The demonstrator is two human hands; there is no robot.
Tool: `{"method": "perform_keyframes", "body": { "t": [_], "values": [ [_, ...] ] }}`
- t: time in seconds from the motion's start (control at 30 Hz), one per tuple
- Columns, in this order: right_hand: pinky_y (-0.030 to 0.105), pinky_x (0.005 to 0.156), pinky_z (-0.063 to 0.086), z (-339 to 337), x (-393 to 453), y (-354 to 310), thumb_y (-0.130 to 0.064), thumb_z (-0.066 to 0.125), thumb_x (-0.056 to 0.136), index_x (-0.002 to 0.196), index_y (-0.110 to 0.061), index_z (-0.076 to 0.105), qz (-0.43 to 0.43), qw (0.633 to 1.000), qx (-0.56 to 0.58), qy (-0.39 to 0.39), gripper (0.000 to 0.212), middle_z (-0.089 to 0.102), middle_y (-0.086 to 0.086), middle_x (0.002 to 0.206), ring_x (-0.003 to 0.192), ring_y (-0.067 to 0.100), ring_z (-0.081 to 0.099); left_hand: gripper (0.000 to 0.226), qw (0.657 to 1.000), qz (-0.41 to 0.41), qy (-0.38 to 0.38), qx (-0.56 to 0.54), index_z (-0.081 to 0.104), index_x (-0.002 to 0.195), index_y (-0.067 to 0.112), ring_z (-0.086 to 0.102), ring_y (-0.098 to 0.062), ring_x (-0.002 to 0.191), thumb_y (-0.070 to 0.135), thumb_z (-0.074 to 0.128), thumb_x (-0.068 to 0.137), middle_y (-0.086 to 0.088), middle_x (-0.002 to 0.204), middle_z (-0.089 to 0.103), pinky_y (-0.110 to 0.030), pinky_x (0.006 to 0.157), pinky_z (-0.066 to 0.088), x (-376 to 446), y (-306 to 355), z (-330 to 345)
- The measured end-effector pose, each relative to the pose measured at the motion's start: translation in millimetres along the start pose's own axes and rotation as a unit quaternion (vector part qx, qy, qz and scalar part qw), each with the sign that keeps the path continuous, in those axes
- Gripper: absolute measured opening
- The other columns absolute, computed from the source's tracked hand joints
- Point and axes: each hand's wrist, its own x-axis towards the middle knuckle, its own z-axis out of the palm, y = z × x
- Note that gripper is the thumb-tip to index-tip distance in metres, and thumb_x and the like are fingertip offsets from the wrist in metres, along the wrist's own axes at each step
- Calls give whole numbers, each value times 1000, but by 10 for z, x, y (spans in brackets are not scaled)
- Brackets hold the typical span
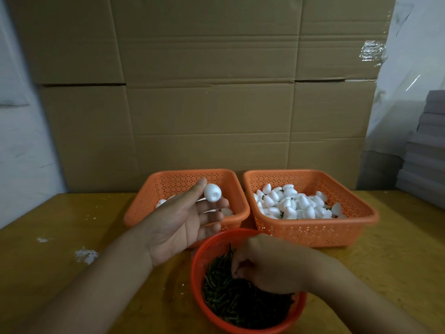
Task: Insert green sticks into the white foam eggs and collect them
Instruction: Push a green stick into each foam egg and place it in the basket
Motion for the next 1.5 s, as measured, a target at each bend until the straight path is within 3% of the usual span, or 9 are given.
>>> {"method": "perform_keyframes", "body": {
  "t": [0.13, 0.27, 0.43, 0.57, 0.83, 1.03, 1.2, 1.37, 1.5],
  "values": [
    [8, 83, 45, -137, -64, 24, -19, 61, 95, 106, -24, 76, -9, 998, 47, 34, 19, 74, -13, 106, 96, -5, 63, 55, 1000, 15, 2, 0, 60, 122, -6, 63, -12, 69, 37, 64, 88, -10, 87, 68, -23, 59, 56, 7, -13, -29],
    [17, 71, 53, -244, -109, 45, -14, 64, 95, 103, -16, 74, -22, 984, 171, 38, 13, 75, -6, 90, 79, 3, 69, 26, 1000, 22, -15, -3, 75, 100, 7, 68, -15, 71, 27, 65, 87, -16, 95, 70, -25, 60, 58, -10, 0, -13],
    [19, 52, 49, -300, -145, -38, -13, 58, 99, 102, -12, 69, -71, 853, 513, 61, 12, 72, 8, 81, 61, 13, 65, 20, 999, 27, -15, -24, 78, 91, 15, 71, -18, 74, 17, 60, 86, -18, 96, 72, -27, 64, 61, -39, 25, 20],
    [18, 51, 50, -294, -121, -108, -15, 56, 95, 99, -12, 72, -114, 756, 642, 65, 18, 70, 9, 81, 58, 11, 64, 20, 999, 28, -14, -14, 79, 90, 16, 73, -18, 80, 16, 60, 84, -14, 94, 74, -25, 65, 61, -69, 44, 39],
    [16, 55, 51, -324, -127, -125, -17, 59, 92, 94, -17, 75, -148, 704, 691, 67, 16, 73, 7, 87, 64, 9, 67, 21, 999, 35, -21, -21, 74, 97, 10, 74, -19, 79, 15, 61, 82, -14, 93, 74, -25, 64, 60, -84, 54, 45],
    [23, 67, 60, -333, -128, -160, -17, 61, 90, 93, -16, 74, -143, 642, 752, 43, 13, 76, 9, 102, 89, 19, 75, 21, 999, 33, -13, -27, 81, 89, 14, 75, -19, 83, 14, 61, 84, -15, 98, 74, -25, 63, 60, -64, 43, 27],
    [25, 64, 60, -319, -116, -186, -18, 62, 88, 89, -14, 65, -120, 635, 760, 69, 5, 76, 13, 102, 88, 21, 76, 21, 999, 35, -25, -34, 80, 93, 12, 75, -18, 84, 15, 61, 86, -13, 97, 74, -25, 63, 60, -59, 44, -2],
    [20, 57, 55, -299, -87, -175, -15, 62, 90, 91, -13, 69, -103, 662, 731, 129, 7, 69, 9, 76, 63, 12, 66, 20, 999, 35, -30, -29, 79, 94, 12, 73, -17, 80, 14, 61, 87, -14, 97, 74, -25, 64, 60, -48, 47, -11],
    [17, 58, 53, -287, -77, -156, -17, 64, 83, 97, -18, 79, -87, 691, 698, 167, 20, 64, 3, 69, 60, 7, 60, 19, 998, 29, -29, -36, 78, 96, 11, 73, -18, 78, 14, 62, 87, -17, 98, 73, -25, 63, 60, -43, 52, -17]
  ]
}}
